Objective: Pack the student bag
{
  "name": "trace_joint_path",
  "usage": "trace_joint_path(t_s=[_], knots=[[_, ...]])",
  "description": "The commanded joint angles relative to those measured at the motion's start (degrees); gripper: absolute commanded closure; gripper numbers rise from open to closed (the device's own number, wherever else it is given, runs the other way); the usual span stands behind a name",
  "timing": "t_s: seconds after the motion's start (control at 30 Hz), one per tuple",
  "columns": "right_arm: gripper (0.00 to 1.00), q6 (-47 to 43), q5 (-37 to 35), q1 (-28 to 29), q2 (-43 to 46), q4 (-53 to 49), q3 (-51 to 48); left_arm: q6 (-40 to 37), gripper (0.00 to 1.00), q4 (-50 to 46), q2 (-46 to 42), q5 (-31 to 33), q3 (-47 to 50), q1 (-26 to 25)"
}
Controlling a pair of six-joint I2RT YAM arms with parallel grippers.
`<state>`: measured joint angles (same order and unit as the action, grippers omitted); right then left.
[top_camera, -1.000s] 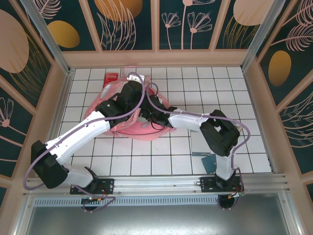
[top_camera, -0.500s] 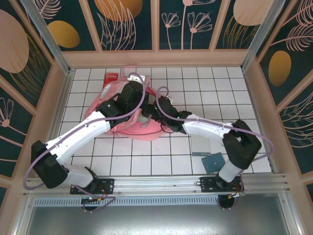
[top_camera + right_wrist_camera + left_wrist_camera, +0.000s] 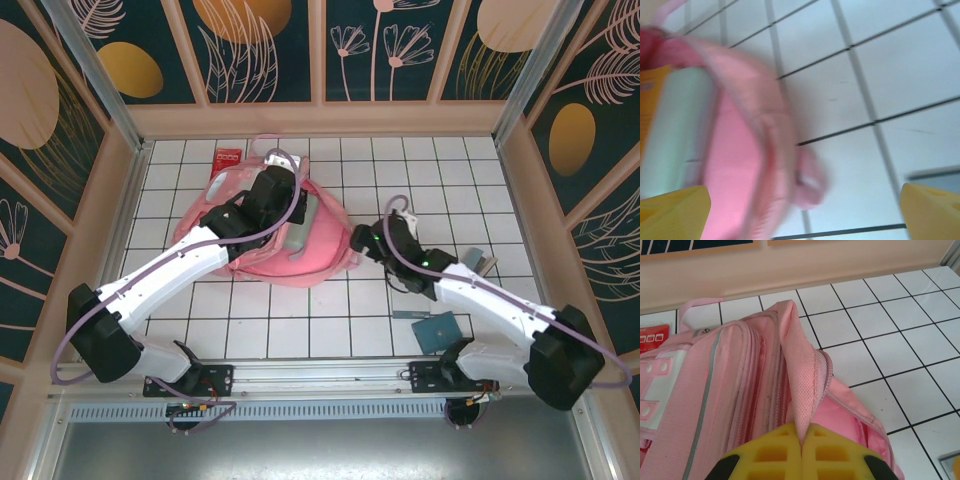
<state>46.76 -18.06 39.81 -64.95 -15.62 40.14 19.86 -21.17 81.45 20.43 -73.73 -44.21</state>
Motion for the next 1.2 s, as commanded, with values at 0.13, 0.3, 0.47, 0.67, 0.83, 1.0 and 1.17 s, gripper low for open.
trace_joint_path(t_s=[0.13,0.3,0.47,0.67,0.83,1.0,1.17], knots=[[0.01,-2.2,5.75,-10.92,10.43,-5.34,-12.33,1.46,0.96,5.96,0.35,-0.03,0.35,-0.01],[0.01,-3.31,9.66,-16.12,11.37,-4.86,-16.7,1.46,0.96,5.96,0.85,-0.63,0.08,-0.01],[0.01,-3.49,10.63,-16.24,10.55,-5.89,-17.45,1.4,0.96,5.87,0.77,-0.4,0.19,-0.01],[0.01,-1.55,13.05,-14.16,9.2,-5.83,-19.18,1.55,0.96,6.22,0.62,-0.52,0.52,-0.02],[0.01,0.8,10.76,-7.43,5.39,-6.86,-17.41,1.58,0.96,6.58,0.64,-0.93,0.86,-0.09],[0.01,4.41,3.64,1.3,-1.32,-12.37,-12.01,1.55,0.96,7.17,0.01,-1.17,1.39,-0.06],[0.01,6.17,2.46,2.46,-6.19,-12.77,-10.66,1.68,0.96,8.41,-0.77,-1.7,2.7,-0.07]])
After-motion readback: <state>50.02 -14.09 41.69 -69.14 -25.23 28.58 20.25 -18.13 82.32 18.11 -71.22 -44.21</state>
